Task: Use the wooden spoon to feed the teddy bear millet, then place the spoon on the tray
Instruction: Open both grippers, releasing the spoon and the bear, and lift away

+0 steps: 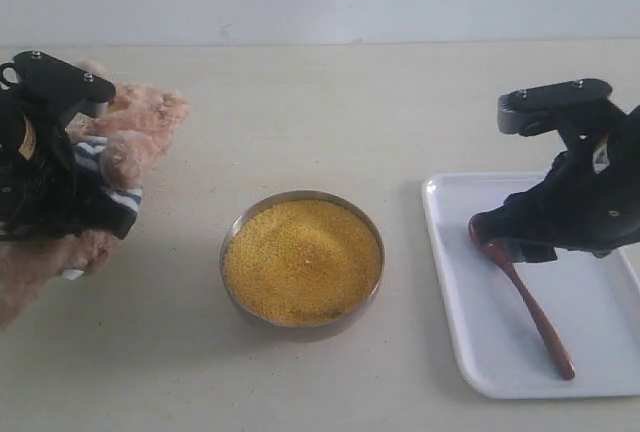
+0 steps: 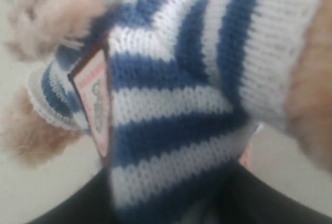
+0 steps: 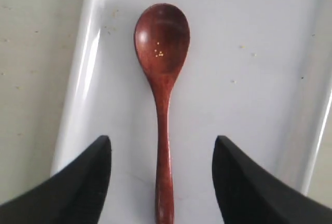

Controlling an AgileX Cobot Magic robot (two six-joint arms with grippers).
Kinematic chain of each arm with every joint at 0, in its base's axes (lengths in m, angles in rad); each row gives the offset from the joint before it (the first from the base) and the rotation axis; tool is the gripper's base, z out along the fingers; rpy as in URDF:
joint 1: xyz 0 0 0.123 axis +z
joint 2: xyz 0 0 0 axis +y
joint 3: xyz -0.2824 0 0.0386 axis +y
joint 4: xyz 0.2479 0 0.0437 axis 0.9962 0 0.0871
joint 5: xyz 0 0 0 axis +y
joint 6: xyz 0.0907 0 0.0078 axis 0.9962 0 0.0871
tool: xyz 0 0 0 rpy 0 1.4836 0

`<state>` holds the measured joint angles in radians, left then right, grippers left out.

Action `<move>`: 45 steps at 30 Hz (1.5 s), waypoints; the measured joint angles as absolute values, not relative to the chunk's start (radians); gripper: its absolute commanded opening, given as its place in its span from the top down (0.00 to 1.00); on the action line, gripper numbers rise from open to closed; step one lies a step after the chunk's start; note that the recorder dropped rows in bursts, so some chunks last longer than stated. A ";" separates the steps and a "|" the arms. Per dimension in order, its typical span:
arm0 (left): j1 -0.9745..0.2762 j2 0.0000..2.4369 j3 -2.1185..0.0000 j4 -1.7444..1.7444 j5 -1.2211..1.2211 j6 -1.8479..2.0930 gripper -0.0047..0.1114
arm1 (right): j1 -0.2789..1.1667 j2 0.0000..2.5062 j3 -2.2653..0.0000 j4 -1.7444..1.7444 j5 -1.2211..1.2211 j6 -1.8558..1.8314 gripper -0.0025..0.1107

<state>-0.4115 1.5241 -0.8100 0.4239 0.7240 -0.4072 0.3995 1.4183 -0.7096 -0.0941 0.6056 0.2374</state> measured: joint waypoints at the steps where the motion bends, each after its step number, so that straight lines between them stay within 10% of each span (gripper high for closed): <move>1: -0.398 1.537 -0.819 0.426 0.724 -0.421 0.93 | 0.399 1.399 -0.710 -0.094 0.616 0.236 0.49; 12: -0.346 1.670 -0.839 0.413 0.730 -0.511 0.89 | 0.399 1.264 -0.710 -0.086 0.678 0.207 0.49; 21: -0.346 1.705 -0.867 0.376 0.748 -0.511 0.33 | 0.399 1.262 -0.710 -0.061 0.680 0.176 0.49; 24: -0.346 1.703 -0.935 0.304 0.825 -0.460 0.29 | 0.399 1.262 -0.710 -0.060 0.672 0.172 0.49; 29: -0.346 1.631 -1.050 0.230 0.931 -0.326 0.33 | 0.399 1.262 -0.710 -0.060 0.670 0.165 0.49; 31: -0.341 1.585 -1.066 0.223 0.954 -0.290 0.55 | 0.399 1.262 -0.710 -0.060 0.670 0.163 0.52; 34: -0.304 1.496 -1.068 0.202 0.958 -0.274 0.92 | 0.399 1.262 -0.707 -0.060 0.639 0.154 0.95; 45: -0.034 1.133 -0.883 0.037 0.739 -0.238 0.93 | 0.396 1.170 -0.415 0.000 0.110 0.271 0.98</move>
